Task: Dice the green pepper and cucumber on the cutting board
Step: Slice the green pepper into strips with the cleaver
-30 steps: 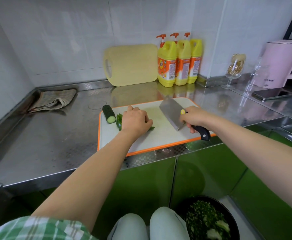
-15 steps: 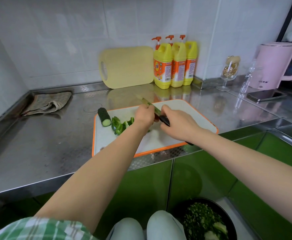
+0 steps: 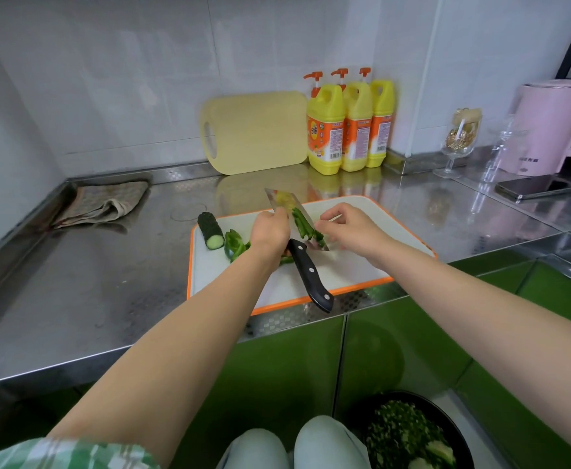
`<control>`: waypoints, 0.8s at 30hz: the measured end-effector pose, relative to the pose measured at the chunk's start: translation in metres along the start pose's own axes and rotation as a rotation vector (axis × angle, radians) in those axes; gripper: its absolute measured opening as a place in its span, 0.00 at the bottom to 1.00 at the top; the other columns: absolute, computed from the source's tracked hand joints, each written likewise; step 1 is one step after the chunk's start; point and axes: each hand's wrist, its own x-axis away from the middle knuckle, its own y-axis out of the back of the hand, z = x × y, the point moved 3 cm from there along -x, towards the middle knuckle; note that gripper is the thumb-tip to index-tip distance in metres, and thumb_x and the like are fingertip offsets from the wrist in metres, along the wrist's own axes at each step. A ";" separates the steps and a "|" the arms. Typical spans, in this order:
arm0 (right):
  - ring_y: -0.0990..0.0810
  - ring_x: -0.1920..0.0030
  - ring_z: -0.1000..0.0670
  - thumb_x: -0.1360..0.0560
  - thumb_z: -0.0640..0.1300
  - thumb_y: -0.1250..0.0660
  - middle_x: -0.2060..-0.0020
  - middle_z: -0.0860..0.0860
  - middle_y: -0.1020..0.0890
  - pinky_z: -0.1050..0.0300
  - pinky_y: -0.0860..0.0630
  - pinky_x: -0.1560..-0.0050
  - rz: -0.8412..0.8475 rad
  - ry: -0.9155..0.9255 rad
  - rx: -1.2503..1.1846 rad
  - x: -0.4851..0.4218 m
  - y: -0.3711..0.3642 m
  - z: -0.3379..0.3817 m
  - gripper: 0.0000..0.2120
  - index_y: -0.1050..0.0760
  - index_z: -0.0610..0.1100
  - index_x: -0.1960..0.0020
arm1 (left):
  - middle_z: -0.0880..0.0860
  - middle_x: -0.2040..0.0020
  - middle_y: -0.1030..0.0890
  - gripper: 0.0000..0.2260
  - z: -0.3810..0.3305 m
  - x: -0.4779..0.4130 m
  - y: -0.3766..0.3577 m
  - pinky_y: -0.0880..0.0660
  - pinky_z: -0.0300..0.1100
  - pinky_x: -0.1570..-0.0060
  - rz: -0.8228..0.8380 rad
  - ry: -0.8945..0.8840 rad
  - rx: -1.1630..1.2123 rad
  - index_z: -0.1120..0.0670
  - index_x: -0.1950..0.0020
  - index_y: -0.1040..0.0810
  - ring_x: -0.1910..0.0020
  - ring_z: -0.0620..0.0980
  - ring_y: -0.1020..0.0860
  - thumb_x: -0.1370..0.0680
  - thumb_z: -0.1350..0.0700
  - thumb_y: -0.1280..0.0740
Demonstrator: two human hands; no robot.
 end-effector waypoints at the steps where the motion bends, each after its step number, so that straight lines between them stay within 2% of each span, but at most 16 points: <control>1: 0.22 0.55 0.48 0.23 0.49 0.32 0.53 0.47 0.23 0.57 0.26 0.58 0.017 -0.031 -0.044 -0.001 -0.002 0.000 0.13 0.27 0.42 0.44 | 0.53 0.68 0.40 0.12 0.000 -0.001 0.002 0.44 0.41 0.72 -0.009 0.002 0.003 0.55 0.66 0.39 0.70 0.51 0.42 0.21 0.60 0.46; 5: 0.21 0.58 0.48 0.23 0.45 0.32 0.52 0.43 0.23 0.49 0.22 0.52 0.134 -0.060 -0.179 0.000 -0.006 -0.001 0.15 0.30 0.43 0.40 | 0.53 0.68 0.37 0.12 0.002 -0.005 0.007 0.41 0.42 0.70 -0.030 0.019 0.027 0.55 0.65 0.36 0.70 0.51 0.38 0.20 0.58 0.46; 9: 0.19 0.57 0.48 0.24 0.42 0.30 0.48 0.42 0.22 0.52 0.21 0.54 0.178 0.058 -0.218 0.005 -0.010 -0.001 0.19 0.29 0.46 0.36 | 0.56 0.63 0.29 0.11 0.006 -0.012 0.003 0.34 0.40 0.71 -0.037 0.064 0.094 0.56 0.61 0.32 0.66 0.55 0.30 0.21 0.57 0.46; 11: 0.20 0.59 0.50 0.24 0.40 0.30 0.47 0.44 0.23 0.56 0.21 0.58 0.164 0.110 -0.179 0.004 -0.009 -0.002 0.16 0.27 0.47 0.38 | 0.57 0.61 0.26 0.10 0.008 -0.015 -0.002 0.33 0.39 0.72 -0.032 0.093 0.136 0.56 0.59 0.30 0.66 0.55 0.27 0.21 0.56 0.46; 14: 0.21 0.62 0.51 0.24 0.39 0.30 0.53 0.45 0.21 0.57 0.23 0.60 0.095 0.126 -0.153 0.000 -0.003 -0.007 0.10 0.23 0.43 0.43 | 0.58 0.60 0.25 0.09 0.007 -0.017 -0.011 0.29 0.42 0.67 -0.018 0.100 0.160 0.57 0.56 0.28 0.66 0.56 0.27 0.21 0.56 0.45; 18: 0.24 0.68 0.52 0.25 0.37 0.30 0.63 0.48 0.21 0.61 0.26 0.67 0.000 0.112 -0.187 -0.006 0.007 -0.013 0.03 0.23 0.42 0.53 | 0.56 0.64 0.26 0.08 -0.001 -0.018 -0.024 0.30 0.40 0.74 0.000 0.088 0.175 0.58 0.54 0.29 0.70 0.55 0.27 0.21 0.58 0.45; 21: 0.26 0.71 0.56 0.24 0.36 0.32 0.66 0.48 0.21 0.65 0.29 0.70 -0.022 0.110 -0.182 -0.010 0.014 -0.017 0.06 0.24 0.43 0.57 | 0.56 0.63 0.26 0.08 -0.004 -0.020 -0.031 0.26 0.44 0.69 0.016 0.098 0.197 0.57 0.56 0.29 0.68 0.55 0.26 0.21 0.57 0.45; 24: 0.27 0.73 0.57 0.23 0.35 0.33 0.67 0.48 0.22 0.66 0.31 0.71 -0.067 0.082 -0.136 -0.015 0.020 -0.024 0.08 0.25 0.44 0.60 | 0.56 0.63 0.27 0.08 -0.003 -0.022 -0.034 0.27 0.43 0.70 0.020 0.112 0.178 0.57 0.57 0.29 0.68 0.55 0.26 0.21 0.57 0.45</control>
